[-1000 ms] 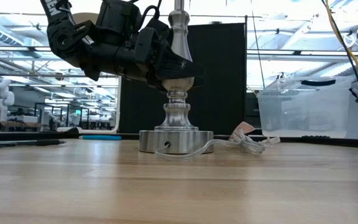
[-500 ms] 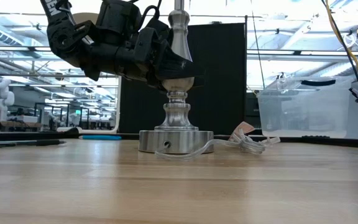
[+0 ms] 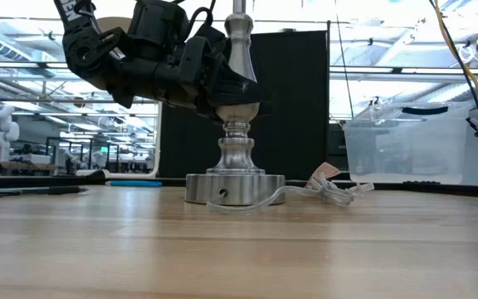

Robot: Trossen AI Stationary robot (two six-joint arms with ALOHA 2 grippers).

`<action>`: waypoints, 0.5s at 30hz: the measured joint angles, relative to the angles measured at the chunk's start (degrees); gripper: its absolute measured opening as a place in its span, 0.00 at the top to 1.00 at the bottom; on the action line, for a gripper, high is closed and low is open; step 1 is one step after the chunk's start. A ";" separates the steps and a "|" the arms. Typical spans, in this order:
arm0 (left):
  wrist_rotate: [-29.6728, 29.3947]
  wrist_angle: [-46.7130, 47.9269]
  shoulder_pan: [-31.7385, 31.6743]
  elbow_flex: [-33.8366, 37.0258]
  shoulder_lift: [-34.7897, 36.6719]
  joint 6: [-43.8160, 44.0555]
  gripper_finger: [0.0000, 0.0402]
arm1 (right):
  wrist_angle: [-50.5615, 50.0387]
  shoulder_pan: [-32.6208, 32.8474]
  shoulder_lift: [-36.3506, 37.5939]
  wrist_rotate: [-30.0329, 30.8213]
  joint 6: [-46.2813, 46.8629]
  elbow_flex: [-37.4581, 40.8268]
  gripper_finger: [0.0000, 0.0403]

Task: Screw lightbulb
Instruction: Remove the lightbulb from the lamp

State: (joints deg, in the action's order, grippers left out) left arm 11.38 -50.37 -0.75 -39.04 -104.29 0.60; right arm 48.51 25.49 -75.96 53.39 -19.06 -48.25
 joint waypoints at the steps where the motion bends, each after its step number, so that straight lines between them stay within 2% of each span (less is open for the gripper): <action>1: 0.01 -0.21 -0.19 0.04 0.00 0.04 0.36 | 0.01 -0.97 -1.18 0.02 0.05 -0.10 0.31; 11: 0.04 -0.28 -0.33 0.04 0.00 0.15 0.36 | -0.30 -3.81 -7.87 -1.66 -4.99 -8.69 0.31; 15: 0.02 -0.24 -0.36 0.04 0.00 0.15 0.36 | -3.82 -4.53 -9.20 -2.64 -1.91 -12.24 0.31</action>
State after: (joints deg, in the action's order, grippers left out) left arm 11.40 -50.62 -1.10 -39.00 -104.29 0.75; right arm 44.69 20.96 -85.15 50.75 -20.96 -60.49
